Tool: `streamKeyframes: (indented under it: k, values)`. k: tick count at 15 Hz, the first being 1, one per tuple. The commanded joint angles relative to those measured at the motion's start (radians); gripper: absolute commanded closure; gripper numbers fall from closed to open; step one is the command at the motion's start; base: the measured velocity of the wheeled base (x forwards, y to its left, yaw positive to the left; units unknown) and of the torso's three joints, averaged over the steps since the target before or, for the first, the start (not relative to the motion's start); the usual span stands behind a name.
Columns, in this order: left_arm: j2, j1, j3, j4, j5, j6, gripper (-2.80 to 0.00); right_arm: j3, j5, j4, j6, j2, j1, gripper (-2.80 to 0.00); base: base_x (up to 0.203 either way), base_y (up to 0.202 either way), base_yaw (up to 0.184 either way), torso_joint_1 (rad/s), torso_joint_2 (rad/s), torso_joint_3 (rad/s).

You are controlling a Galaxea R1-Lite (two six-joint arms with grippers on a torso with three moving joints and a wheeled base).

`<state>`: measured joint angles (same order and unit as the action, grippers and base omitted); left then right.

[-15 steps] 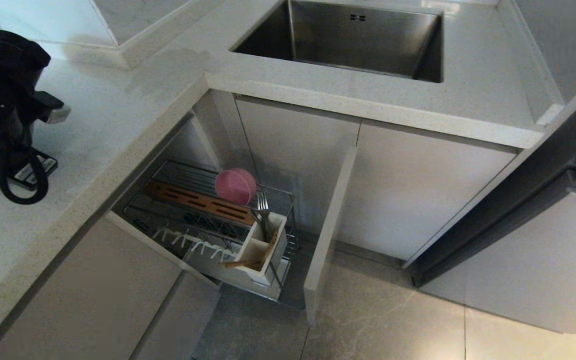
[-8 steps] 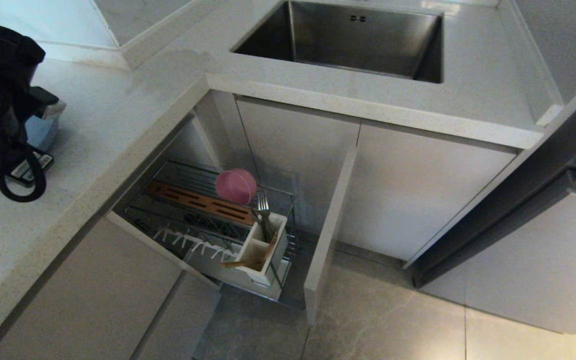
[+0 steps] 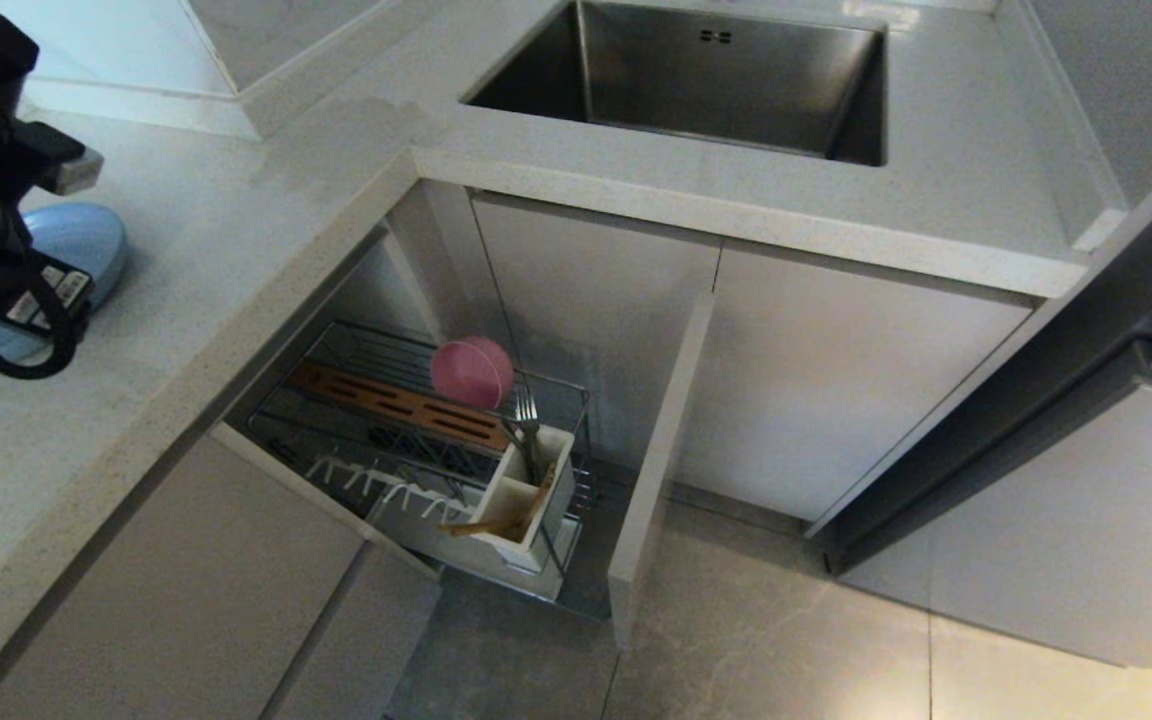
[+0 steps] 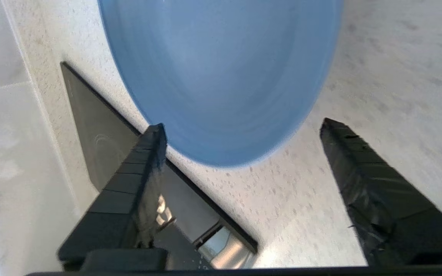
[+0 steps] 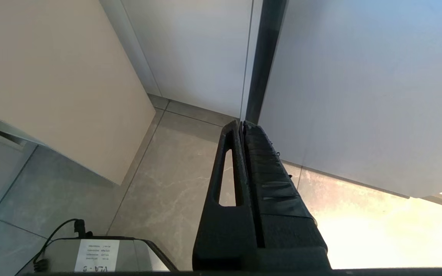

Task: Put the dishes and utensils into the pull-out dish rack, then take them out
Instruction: Take the plate out of the cupboard, then take the bowl out of the cupboard

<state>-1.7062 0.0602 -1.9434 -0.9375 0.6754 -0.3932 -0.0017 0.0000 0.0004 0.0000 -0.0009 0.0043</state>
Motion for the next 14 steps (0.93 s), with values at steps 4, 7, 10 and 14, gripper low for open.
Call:
streamKeyframes:
  k: [4,7,10,14]
  values:
    - [0.124,-0.061,0.007,-0.007,-0.105,0.005,-2.8,0.0,0.0,0.001,0.0,0.001,0.0,0.0,0.0,0.0,0.0,0.0,0.0,0.0]
    - [0.194,-0.092,0.016,-0.007,-0.169,0.068,0.0,0.0,0.0,0.001,0.0,0.001,0.0,0.0,0.0,0.0,0.0,0.0,0.0,0.0]
    - [0.275,-0.097,0.059,-0.008,-0.285,0.239,0.0,0.0,0.0,0.0,0.0,0.001,0.0,0.0,0.0,0.0,0.0,0.0,0.0,0.0]
    - [0.331,-0.097,0.123,-0.003,-0.522,0.557,0.0,0.0,0.0,0.0,0.0,0.001,0.0,0.0,0.0,0.0,0.0,0.0,0.0,0.0]
